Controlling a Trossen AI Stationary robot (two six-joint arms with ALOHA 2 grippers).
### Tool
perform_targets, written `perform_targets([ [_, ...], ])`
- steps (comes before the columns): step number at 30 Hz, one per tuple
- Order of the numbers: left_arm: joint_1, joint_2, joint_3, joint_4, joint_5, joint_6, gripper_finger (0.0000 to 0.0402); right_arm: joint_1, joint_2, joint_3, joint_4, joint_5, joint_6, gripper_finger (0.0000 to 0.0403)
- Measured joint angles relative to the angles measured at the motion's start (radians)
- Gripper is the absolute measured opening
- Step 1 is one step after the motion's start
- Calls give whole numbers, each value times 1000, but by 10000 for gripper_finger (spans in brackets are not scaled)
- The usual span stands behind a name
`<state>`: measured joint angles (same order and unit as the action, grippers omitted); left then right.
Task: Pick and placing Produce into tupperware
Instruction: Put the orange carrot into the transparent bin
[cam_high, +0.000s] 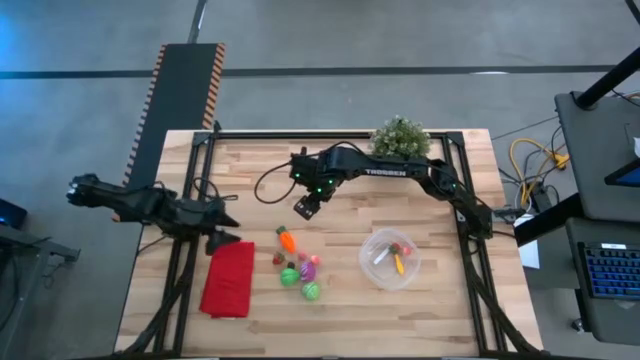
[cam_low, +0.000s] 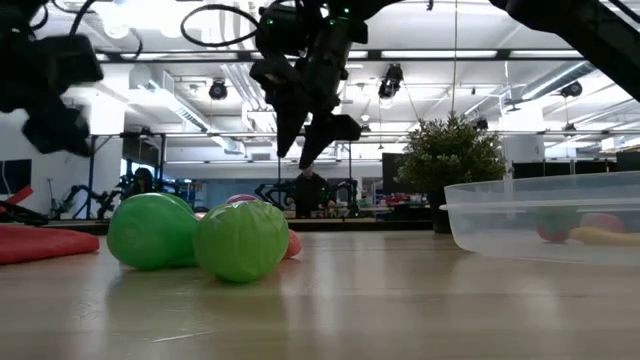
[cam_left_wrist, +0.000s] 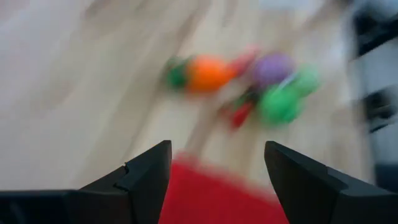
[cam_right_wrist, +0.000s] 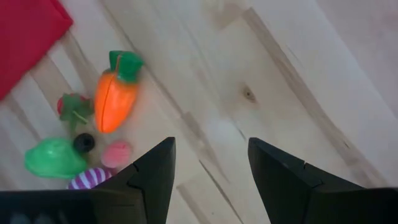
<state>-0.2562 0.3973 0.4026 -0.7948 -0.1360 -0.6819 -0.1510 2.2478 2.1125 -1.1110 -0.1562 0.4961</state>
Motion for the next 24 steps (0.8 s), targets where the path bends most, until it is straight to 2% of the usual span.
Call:
perform_targets([
  [4,-1,35,23,-57,-39,-34,244,6,0,-17,30,-9,8,194],
  [7,0,68,16,-43,-83,-146,244,15,0,-44,90,-74,36,194],
  [12,-18,148,16,22,-7,-176,244,41,2,-68,194,-89,102,194],
  [17,-53,189,29,140,130,-144,244,73,21,-67,252,-114,137,194],
  [24,-164,229,16,139,80,-216,244,110,92,-67,315,-81,210,194],
])
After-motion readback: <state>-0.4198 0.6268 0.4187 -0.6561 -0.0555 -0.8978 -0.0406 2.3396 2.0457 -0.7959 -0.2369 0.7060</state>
